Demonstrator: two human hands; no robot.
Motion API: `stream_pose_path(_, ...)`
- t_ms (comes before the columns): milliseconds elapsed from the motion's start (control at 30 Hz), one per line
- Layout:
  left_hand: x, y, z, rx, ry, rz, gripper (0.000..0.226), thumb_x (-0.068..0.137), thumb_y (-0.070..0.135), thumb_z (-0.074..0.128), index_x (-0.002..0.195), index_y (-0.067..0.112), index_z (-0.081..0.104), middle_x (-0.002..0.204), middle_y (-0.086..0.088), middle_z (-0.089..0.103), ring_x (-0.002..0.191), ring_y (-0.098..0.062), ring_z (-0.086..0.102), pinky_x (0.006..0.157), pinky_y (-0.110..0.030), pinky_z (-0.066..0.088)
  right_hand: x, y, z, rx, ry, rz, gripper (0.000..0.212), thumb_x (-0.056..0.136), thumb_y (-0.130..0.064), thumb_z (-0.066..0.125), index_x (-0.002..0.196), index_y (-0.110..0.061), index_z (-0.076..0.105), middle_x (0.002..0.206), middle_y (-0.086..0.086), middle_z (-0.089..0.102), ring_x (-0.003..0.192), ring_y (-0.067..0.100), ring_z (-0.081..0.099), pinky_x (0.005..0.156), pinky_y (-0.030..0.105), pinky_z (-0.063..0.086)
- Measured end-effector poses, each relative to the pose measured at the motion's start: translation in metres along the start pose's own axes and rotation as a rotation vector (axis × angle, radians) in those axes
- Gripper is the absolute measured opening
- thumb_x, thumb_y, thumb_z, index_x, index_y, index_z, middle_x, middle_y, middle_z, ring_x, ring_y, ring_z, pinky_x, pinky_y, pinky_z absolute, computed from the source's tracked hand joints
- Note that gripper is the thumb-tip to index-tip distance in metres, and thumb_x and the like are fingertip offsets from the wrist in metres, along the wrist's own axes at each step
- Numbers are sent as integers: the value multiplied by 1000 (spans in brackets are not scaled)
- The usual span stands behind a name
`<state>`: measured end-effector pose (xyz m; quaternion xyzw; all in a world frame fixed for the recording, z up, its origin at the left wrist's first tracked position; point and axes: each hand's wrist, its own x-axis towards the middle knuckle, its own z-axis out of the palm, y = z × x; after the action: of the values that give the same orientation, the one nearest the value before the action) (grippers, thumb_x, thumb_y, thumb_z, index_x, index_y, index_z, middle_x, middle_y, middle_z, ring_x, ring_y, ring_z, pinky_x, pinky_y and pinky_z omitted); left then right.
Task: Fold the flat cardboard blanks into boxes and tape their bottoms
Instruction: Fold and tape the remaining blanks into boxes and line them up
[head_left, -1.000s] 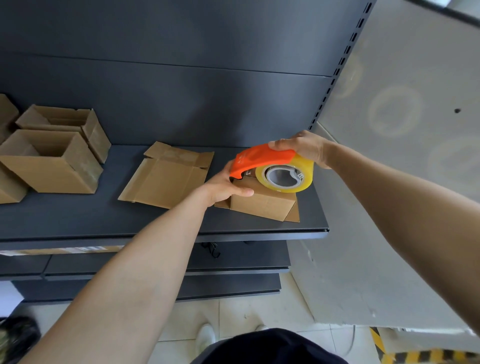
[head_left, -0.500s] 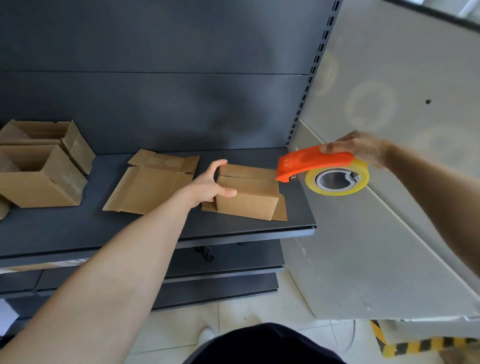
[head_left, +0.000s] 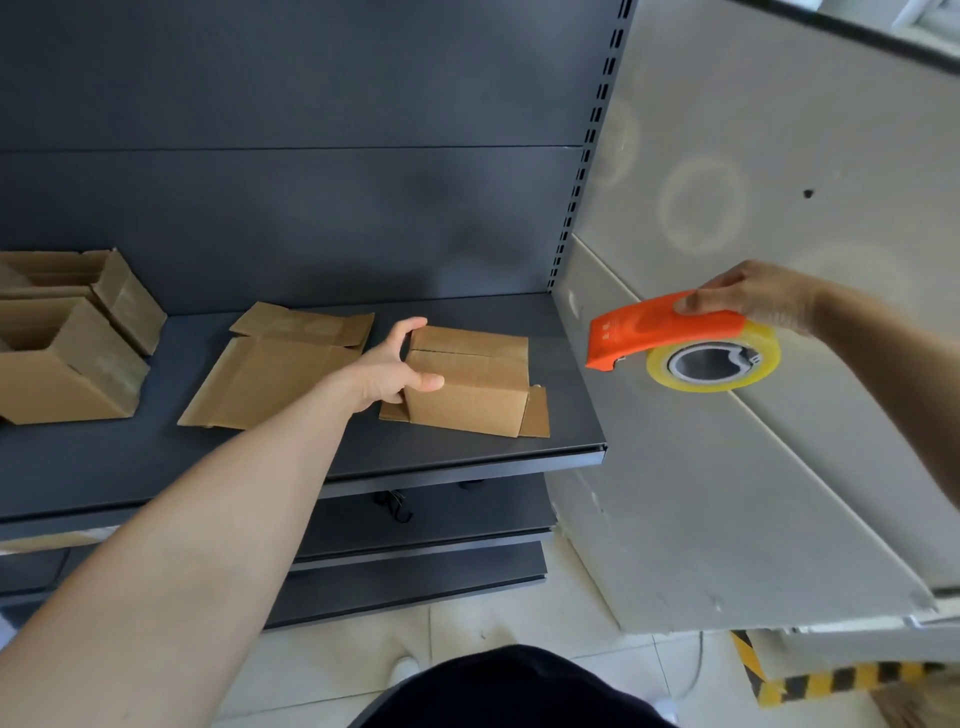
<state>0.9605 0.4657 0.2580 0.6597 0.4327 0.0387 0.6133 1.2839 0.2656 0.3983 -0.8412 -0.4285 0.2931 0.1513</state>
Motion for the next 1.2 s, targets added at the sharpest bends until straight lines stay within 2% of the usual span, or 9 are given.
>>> stream_pose_path(100, 0, 1, 1, 3, 12, -17, 90, 79, 9, 76, 141, 48, 23, 155, -1, 17, 131, -28, 34, 100, -49, 41, 13, -1, 19, -141, 4, 32, 33, 79, -49, 67, 84, -17, 70, 92, 9, 69, 83, 25, 62, 78, 32, 44)
stream_pose_path(200, 0, 1, 1, 4, 10, -18, 90, 79, 9, 75, 141, 48, 22, 155, 0, 17, 131, -27, 34, 101, -48, 41, 22, -1, 42, -191, -33, 55, 40, 80, -50, 66, 92, -12, 69, 90, 9, 66, 84, 26, 60, 76, 30, 41)
stream_pose_path(433, 0, 0, 1, 9, 9, -33, 90, 79, 10, 75, 139, 51, 22, 154, 0, 21, 131, -28, 37, 98, -47, 43, 34, -4, 62, -264, -49, 44, 44, 77, -58, 63, 79, -15, 67, 83, 8, 65, 82, 27, 61, 78, 34, 47)
stream_pose_path(633, -1, 1, 3, 6, 5, -41, 91, 81, 9, 73, 141, 51, 19, 153, 1, 22, 132, -28, 35, 100, -46, 39, 39, -19, 76, -264, -71, 15, 49, 80, -53, 65, 92, -5, 68, 92, 13, 65, 87, 30, 61, 77, 35, 46)
stream_pose_path(733, -1, 2, 5, 30, 4, -50, 92, 82, 10, 71, 142, 51, 15, 154, 2, 20, 133, -28, 32, 100, -41, 36, 44, -26, 86, -275, -84, 3, 49, 77, -56, 65, 87, -9, 67, 87, 11, 65, 81, 27, 59, 72, 33, 44)
stream_pose_path(833, -4, 4, 8, 131, 22, -44, 92, 86, 13, 68, 147, 47, 8, 158, 1, 12, 142, -27, 21, 113, -41, 24, 50, -30, 92, -271, -72, -2, 49, 74, -58, 65, 87, -11, 66, 86, 9, 64, 82, 28, 60, 70, 33, 45)
stream_pose_path(900, -4, 6, 13, 289, 50, -39, 91, 90, 16, 63, 150, 42, 0, 161, 2, -5, 147, -24, 0, 119, -45, 8, 52, -30, 92, -259, -64, 2, 48, 74, -58, 66, 85, -11, 65, 84, 8, 63, 79, 27, 60, 68, 32, 44)
stream_pose_path(1000, -8, 14, 23, 452, 84, -38, 88, 94, 18, 56, 151, 31, -10, 158, 4, -21, 144, -25, -20, 116, -47, -8, 52, -31, 95, -256, -62, 5, 43, 76, -54, 67, 75, -12, 61, 76, 7, 59, 71, 23, 56, 63, 30, 41)
stream_pose_path(1200, -8, 9, 30, 279, 192, 32, 66, 99, 40, 40, 152, 32, 2, 161, 5, 0, 148, -17, 2, 119, -44, 8, 53, -45, 99, -335, -6, -32, 43, 77, -51, 66, 72, -9, 57, 70, 6, 54, 68, 25, 52, 57, 30, 36)
